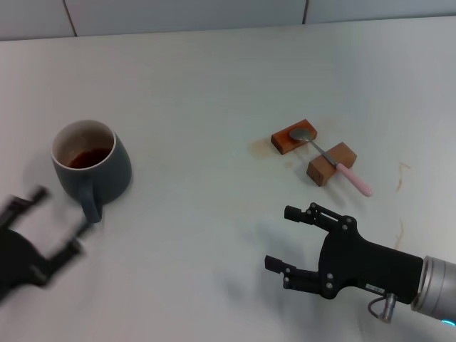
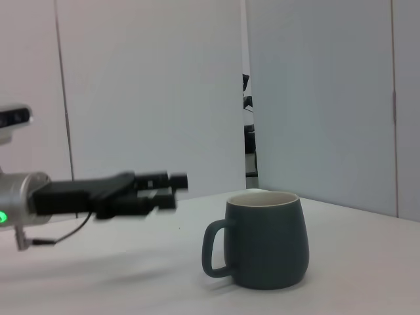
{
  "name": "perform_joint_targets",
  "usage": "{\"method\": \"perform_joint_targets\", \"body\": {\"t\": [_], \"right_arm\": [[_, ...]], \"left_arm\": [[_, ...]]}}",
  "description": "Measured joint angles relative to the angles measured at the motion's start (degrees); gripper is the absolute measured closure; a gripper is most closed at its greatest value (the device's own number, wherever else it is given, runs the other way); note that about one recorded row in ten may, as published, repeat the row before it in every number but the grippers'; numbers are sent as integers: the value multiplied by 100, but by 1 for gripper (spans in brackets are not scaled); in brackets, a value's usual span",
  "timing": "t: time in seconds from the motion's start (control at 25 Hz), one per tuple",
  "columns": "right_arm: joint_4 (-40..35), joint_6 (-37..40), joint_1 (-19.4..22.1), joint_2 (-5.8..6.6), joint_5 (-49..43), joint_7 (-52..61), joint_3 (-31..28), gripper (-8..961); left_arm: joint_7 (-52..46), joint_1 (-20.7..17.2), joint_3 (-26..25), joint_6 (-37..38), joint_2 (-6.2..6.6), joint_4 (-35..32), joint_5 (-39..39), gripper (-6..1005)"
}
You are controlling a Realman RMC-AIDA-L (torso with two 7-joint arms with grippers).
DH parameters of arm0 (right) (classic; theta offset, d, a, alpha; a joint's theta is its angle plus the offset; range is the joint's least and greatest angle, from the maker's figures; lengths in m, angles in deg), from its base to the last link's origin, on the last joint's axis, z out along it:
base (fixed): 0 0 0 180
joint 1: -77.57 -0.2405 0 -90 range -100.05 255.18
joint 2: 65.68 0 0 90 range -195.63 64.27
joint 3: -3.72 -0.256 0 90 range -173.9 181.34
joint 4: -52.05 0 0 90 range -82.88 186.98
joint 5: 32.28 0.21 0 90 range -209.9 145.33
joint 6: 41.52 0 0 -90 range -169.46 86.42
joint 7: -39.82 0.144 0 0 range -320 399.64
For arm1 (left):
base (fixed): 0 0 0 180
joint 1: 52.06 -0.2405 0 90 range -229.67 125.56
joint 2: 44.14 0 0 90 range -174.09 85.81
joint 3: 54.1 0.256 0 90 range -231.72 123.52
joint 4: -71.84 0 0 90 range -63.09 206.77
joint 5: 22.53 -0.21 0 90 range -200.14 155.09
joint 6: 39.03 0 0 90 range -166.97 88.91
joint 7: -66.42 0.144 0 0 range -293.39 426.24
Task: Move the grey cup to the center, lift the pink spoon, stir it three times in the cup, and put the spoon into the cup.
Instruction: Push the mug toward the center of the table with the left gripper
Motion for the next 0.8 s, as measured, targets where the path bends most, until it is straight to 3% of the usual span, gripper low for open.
{"method": "perform_joint_targets", "body": {"t": [0.04,0.12,0.24,0.28,0.32,0.52,0.68,0.8], "right_arm": [[0,0,0,0,0,0,0,121],[0,0,5,0,0,0,0,121],[0,0,9,0,0,0,0,121],[1,4,10,0,0,0,0,121],[1,4,10,0,0,0,0,122],[1,25,9,4,0,0,0,122],[1,28,22,7,0,0,0,122],[1,28,23,10,1,0,0,122]], "left_arm": [[91,-19,-209,-8,-1,10,46,222],[821,-69,-1141,-234,-14,180,166,230],[1774,-45,-1810,-765,-20,561,188,241],[1774,-45,-1810,-765,-20,561,188,270],[2572,5,-2134,-1309,-24,975,192,298],[3779,232,-2283,-2332,-38,1586,182,442],[4180,522,-2187,-2774,-51,1629,103,650],[4257,626,-2106,-2954,-66,1655,63,881]]}}
